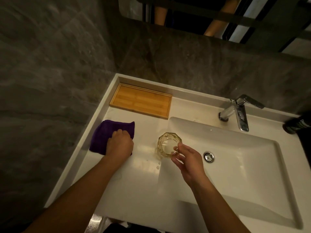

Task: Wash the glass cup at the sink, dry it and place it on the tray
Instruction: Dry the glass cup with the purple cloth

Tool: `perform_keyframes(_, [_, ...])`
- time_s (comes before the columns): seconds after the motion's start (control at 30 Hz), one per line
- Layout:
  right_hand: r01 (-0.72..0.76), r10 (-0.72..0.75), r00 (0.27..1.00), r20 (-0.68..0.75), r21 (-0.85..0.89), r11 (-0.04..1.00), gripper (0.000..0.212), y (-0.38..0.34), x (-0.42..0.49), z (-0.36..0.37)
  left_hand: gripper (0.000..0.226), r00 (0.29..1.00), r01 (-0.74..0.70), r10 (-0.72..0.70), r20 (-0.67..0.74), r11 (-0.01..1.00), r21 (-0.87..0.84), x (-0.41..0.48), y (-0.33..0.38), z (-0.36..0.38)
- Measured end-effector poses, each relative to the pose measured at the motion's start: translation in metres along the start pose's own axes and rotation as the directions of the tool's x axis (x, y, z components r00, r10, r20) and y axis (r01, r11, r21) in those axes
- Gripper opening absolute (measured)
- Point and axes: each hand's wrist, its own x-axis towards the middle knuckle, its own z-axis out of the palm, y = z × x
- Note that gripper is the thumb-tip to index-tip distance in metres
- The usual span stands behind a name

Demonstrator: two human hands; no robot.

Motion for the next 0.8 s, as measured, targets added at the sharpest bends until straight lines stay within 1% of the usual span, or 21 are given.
perform_keyframes(0.03, [0.007,-0.007,1.000,-0.003,-0.001,1.000,0.023,0.000,-0.002,0.003,0.022,1.000,-0.008,0.008,0.012,1.000,-0.007,0.000,-0.002,0.001])
perform_keyframes(0.1, [0.020,-0.020,1.000,-0.008,-0.008,1.000,0.020,0.000,-0.008,0.008,0.020,0.999,-0.002,0.005,0.034,0.997,-0.081,-0.004,-0.005,0.002])
perform_keyframes(0.17, [0.034,-0.034,0.999,-0.015,-0.034,0.999,0.019,0.000,-0.012,0.012,0.029,0.998,0.015,-0.001,0.055,0.966,-0.258,-0.010,-0.008,0.002])
perform_keyframes(0.2, [0.042,-0.043,0.999,-0.019,-0.050,0.998,0.016,0.000,-0.013,0.015,0.034,0.997,0.034,-0.005,0.073,0.917,-0.397,-0.015,-0.008,-0.001])
perform_keyframes(0.27, [0.057,-0.059,0.998,-0.032,-0.077,0.995,0.014,0.000,-0.016,0.019,0.032,0.990,0.111,-0.028,0.137,0.752,-0.649,-0.027,-0.004,-0.010])
perform_keyframes(0.33, [0.069,-0.074,0.996,-0.042,-0.116,0.991,0.018,0.000,-0.018,0.022,0.024,0.987,0.142,-0.029,0.160,0.627,-0.766,-0.039,0.005,-0.018])
perform_keyframes(0.43, [0.091,-0.097,0.995,-0.030,-0.181,0.979,0.018,-0.001,-0.023,0.026,0.016,0.987,0.129,0.016,0.157,0.494,-0.860,-0.055,0.026,-0.023])
perform_keyframes(0.47, [0.095,-0.101,0.995,-0.023,-0.198,0.976,0.016,-0.002,-0.026,0.027,0.013,0.988,0.104,0.047,0.144,0.479,-0.872,-0.061,0.035,-0.023])
perform_keyframes(0.5, [0.097,-0.103,0.995,-0.017,-0.210,0.973,0.014,-0.003,-0.028,0.027,0.010,0.990,0.057,0.087,0.113,0.488,-0.871,-0.066,0.043,-0.023])
perform_keyframes(0.53, [0.095,-0.099,0.995,-0.010,-0.210,0.973,0.012,-0.005,-0.031,0.027,0.007,0.989,-0.026,0.138,0.057,0.532,-0.847,-0.071,0.050,-0.022])
perform_keyframes(0.57, [0.091,-0.093,0.996,-0.002,-0.196,0.976,0.013,-0.008,-0.034,0.025,0.005,0.981,-0.137,0.193,-0.023,0.602,-0.786,-0.074,0.055,-0.019])
perform_keyframes(0.6, [0.087,-0.087,0.996,0.005,-0.174,0.981,0.015,-0.011,-0.036,0.023,0.009,0.959,-0.261,0.260,-0.109,0.671,-0.694,-0.076,0.059,-0.017])
perform_keyframes(0.63, [0.086,-0.086,0.996,0.009,-0.154,0.984,0.017,-0.014,-0.039,0.021,0.016,0.928,-0.367,0.328,-0.178,0.715,-0.595,-0.077,0.061,-0.015])
perform_keyframes(0.67, [0.086,-0.086,0.996,0.010,-0.137,0.987,0.018,-0.017,-0.041,0.018,0.023,0.893,-0.447,0.395,-0.216,0.732,-0.514,-0.077,0.062,-0.016])
perform_keyframes(0.73, [0.082,-0.082,0.997,0.005,-0.124,0.989,0.021,-0.024,-0.046,0.013,0.035,0.816,-0.578,0.521,-0.252,0.708,-0.406,-0.075,0.062,-0.021])
perform_keyframes(0.8, [0.065,-0.065,0.998,0.007,-0.118,0.991,0.025,-0.030,-0.049,0.009,0.041,0.735,-0.677,0.630,-0.251,0.653,-0.341,-0.069,0.062,-0.027])
